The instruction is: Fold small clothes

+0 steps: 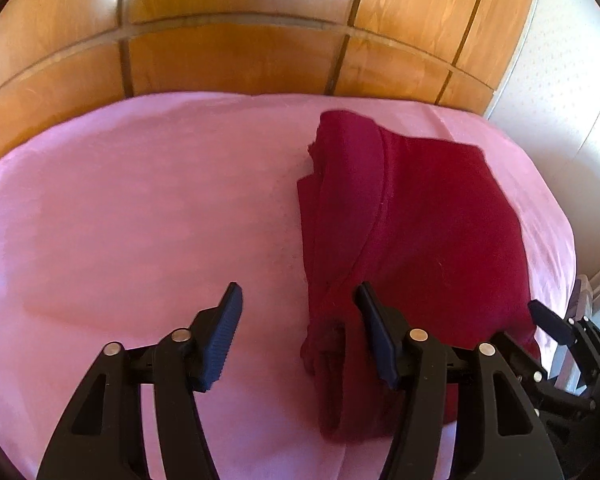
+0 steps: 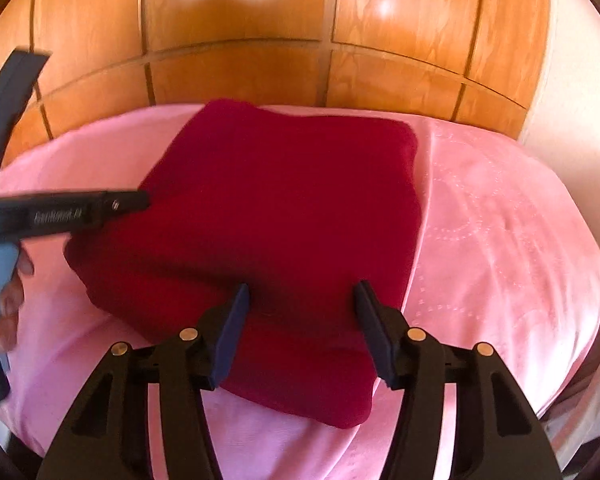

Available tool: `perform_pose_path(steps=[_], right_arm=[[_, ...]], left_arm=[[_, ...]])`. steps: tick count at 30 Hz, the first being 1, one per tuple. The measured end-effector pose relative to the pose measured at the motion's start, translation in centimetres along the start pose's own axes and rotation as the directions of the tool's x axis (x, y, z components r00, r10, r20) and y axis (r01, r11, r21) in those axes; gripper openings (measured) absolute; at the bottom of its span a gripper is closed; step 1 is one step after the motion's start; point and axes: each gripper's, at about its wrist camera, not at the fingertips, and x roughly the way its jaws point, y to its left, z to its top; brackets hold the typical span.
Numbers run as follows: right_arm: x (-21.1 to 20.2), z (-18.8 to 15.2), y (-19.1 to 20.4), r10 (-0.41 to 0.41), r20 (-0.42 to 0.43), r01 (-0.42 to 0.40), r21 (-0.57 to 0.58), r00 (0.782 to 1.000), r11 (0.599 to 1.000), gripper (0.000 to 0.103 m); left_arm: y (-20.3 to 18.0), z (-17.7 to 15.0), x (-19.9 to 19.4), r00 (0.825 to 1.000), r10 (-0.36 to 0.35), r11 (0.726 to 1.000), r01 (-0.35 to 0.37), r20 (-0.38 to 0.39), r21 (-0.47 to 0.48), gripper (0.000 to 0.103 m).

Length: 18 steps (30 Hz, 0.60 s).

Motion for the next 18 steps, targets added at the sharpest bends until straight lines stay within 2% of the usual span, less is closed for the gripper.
perform_pose_path(steps=[4,6,8,10,14,18], right_arm=[[-1.9,0.5,-0.1,0.019,0.036,-0.021,0.032,0.999,0.999,0.077],[-3.5,0.8,0.2,-0.002,0.065,-0.002,0.06,0.998,0.998,0.084],[-4.2,1.1,0.4,-0.025,0.083,0.016,0.1,0.996,0.995,0.092],[-5.0,1.3,0.5,-0.061,0.096,0.048,0.138,0.994,0.989,0.099],[-5.7,1.6,1.0,-0.113,0.099,0.095,0.171,0.989,0.981,0.101],[-6.4,1.6,1.5,-0.149,0.113,0.127,0.186,0.982,0.974,0.101]], left_arm=[[0.3,-1.1,-3.5,0.998,0.019,1.0,-0.017,0.068,-0.026,0.067],[0.2,-1.4,-4.9,0.994,0.042,0.999,-0.04,0.102,-0.028,0.078],[0.2,-2.1,-6.6,0.988,0.067,0.998,-0.065,0.14,-0.022,0.078],[0.3,-2.7,-8.1,0.982,0.085,0.996,-0.083,0.169,-0.02,0.086],[0.4,-3.4,-10.1,0.97,0.119,0.993,-0.117,0.213,-0.024,0.092],[0.3,-4.0,-11.3,0.96,0.141,0.99,-0.14,0.243,-0.02,0.094]])
